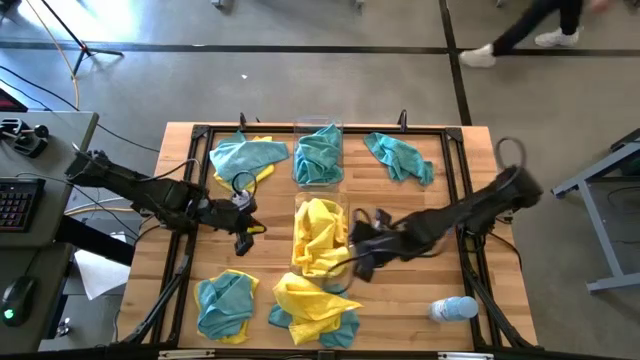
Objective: Sort microfiber towel by color & place in baskets
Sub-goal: Put the yellow towel into the bottom transparent bin
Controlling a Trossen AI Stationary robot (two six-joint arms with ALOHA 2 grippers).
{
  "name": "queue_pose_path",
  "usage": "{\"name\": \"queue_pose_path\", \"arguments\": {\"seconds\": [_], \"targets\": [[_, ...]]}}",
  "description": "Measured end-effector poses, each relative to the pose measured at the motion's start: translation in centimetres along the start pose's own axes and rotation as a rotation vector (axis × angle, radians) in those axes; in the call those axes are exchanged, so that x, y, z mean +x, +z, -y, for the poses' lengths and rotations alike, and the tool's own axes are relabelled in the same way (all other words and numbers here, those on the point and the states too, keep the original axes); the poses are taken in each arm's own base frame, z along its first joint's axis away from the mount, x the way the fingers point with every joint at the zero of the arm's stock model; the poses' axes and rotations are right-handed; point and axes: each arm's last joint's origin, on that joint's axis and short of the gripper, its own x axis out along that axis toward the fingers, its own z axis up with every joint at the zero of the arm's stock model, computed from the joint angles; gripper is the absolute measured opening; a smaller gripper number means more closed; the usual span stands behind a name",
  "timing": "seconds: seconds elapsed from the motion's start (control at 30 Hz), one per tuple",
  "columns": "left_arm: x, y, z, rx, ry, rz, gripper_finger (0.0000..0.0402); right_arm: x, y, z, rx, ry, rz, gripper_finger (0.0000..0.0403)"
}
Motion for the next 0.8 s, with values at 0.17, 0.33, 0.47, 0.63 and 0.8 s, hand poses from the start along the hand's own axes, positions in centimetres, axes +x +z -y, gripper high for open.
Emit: {"name": "queue_pose_path", "arguments": {"seconds": [0.17, 0.33, 0.47, 0.63, 0.8], "targets": [[1.0, 0.8, 3.0, 0.007, 0.041, -0.020, 0.0000, -1.8, -3.6, 2.8, 0.086, 0.077, 0.096, 0.0003], [2.6, 1.2, 6.5, 0.111, 0.090, -0.104, 0.0000, -2.8, -6.3, 5.1, 0.121, 0.123, 0.128, 0.0002], [4.0, 1.0, 9.7, 0.256, 0.093, -0.159, 0.0000, -2.9, -7.7, 6.4, 0.110, 0.128, 0.122, 0.0001], [6.0, 0.1, 13.4, 0.486, 0.080, -0.184, 0.0000, -2.6, -8.8, 7.3, 0.045, 0.128, 0.100, 0.0001], [7.9, -0.8, 15.4, 0.686, 0.035, -0.217, 0.0000, -2.5, -9.3, 7.4, -0.033, 0.141, 0.057, 0.0001]]}}
